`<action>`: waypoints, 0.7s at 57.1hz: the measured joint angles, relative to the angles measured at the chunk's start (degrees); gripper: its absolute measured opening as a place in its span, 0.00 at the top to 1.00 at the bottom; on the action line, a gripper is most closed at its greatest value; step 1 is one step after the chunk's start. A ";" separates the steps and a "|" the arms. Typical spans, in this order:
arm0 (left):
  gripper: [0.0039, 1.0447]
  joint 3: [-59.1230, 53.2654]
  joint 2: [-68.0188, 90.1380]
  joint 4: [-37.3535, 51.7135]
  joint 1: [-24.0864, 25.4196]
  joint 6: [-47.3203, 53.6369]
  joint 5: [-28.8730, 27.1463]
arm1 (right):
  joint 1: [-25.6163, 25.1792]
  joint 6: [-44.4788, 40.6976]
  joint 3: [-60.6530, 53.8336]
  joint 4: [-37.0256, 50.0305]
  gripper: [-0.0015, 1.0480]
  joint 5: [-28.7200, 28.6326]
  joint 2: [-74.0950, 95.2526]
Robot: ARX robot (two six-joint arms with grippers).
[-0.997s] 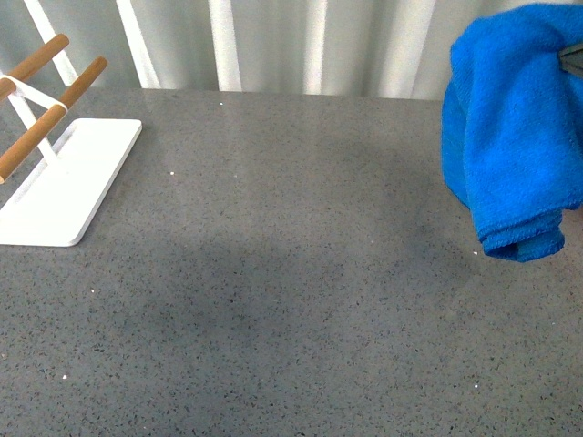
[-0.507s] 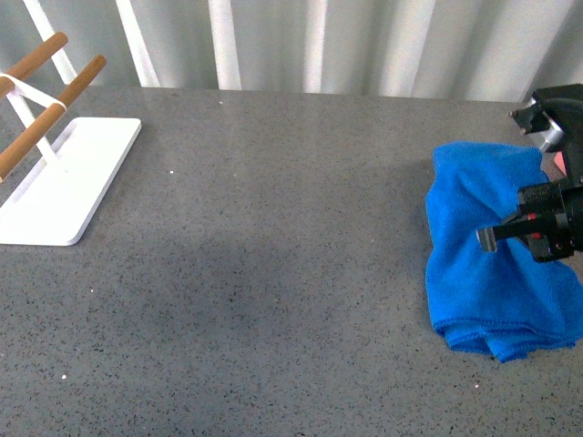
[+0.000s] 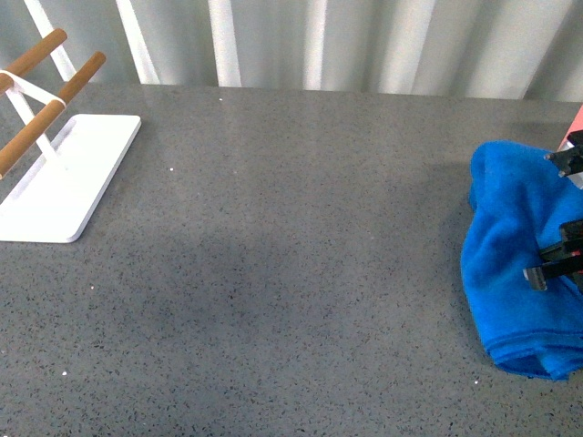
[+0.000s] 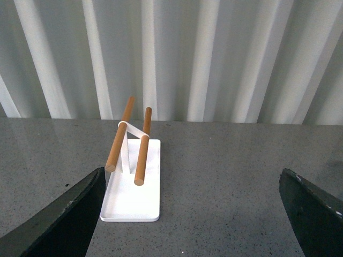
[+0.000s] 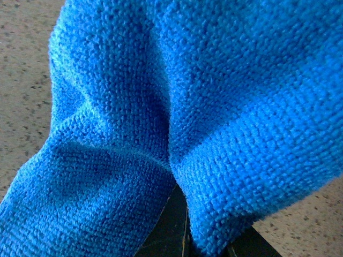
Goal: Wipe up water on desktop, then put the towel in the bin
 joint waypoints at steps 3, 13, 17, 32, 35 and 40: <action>0.06 0.00 0.00 0.00 0.00 0.00 0.00 | -1.27 -0.63 0.11 -0.26 0.97 -0.50 0.00; 0.06 0.00 0.00 0.00 0.00 0.02 0.00 | -4.66 -1.64 1.57 -1.11 0.97 -1.73 1.05; 0.06 0.00 0.00 0.00 0.00 0.00 0.00 | -5.97 -2.69 3.08 -1.46 0.97 -1.29 2.58; 0.06 0.00 0.00 0.00 0.00 0.02 0.02 | -4.83 -6.03 14.82 -3.85 0.97 1.86 10.25; 0.06 0.00 0.00 0.00 0.00 0.02 0.02 | -4.00 -6.14 16.94 -3.26 0.97 1.75 11.65; 0.06 0.00 0.00 0.00 0.00 0.02 0.00 | -2.45 -6.21 20.28 -3.63 0.97 1.03 13.49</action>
